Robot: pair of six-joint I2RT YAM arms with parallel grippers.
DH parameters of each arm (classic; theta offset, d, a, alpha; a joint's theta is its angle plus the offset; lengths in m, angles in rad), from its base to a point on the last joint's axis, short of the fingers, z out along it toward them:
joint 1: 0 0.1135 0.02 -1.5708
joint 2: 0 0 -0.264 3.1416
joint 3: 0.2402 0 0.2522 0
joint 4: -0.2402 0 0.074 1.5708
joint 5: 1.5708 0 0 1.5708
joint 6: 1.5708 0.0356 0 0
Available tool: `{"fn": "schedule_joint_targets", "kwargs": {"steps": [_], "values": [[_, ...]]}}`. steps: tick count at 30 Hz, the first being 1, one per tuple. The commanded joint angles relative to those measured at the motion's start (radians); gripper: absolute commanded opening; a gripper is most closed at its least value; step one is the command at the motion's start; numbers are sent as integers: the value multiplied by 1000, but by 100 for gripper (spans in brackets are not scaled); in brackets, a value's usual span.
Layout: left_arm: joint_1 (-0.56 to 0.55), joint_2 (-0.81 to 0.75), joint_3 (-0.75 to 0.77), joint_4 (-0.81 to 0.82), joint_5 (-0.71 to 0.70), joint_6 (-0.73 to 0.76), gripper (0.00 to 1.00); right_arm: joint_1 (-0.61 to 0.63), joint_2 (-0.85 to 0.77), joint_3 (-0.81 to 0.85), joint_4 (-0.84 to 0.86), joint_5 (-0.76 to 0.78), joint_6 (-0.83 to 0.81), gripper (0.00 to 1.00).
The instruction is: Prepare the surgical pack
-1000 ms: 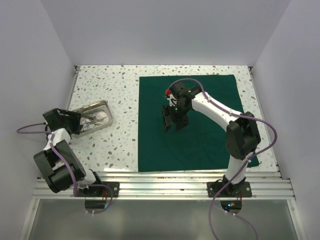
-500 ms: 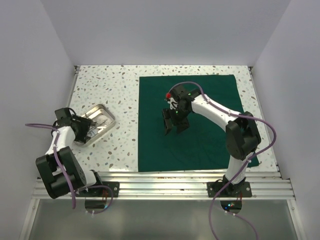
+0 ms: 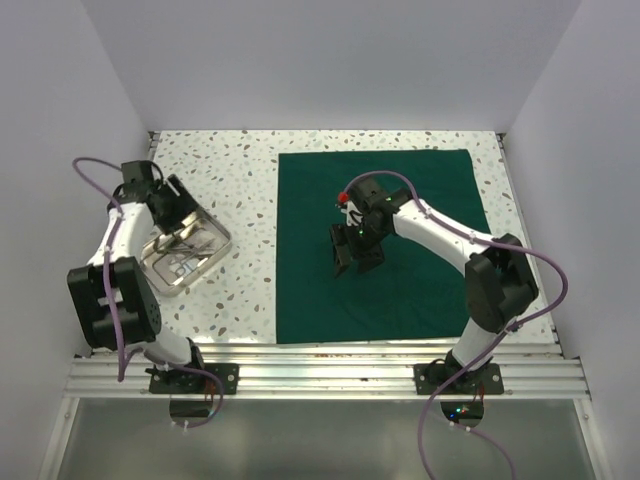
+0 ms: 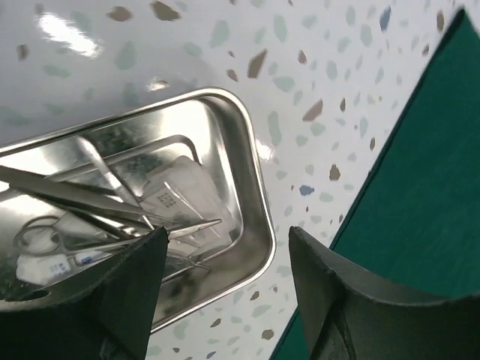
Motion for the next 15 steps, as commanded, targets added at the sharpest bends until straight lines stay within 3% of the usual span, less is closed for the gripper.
{"fn": "schedule_joint_targets", "kwargs": {"steps": [1, 8, 15], "values": [[-72, 62, 45, -61, 76, 277, 69, 0, -45, -15, 35, -17, -11, 71], [-253, -39, -34, -101, -44, 420, 70, -3, -33, -38, 75, -54, -16, 71], [-327, -84, -137, -92, -118, 519, 71, -3, -31, -49, 92, -69, -20, 71]]}}
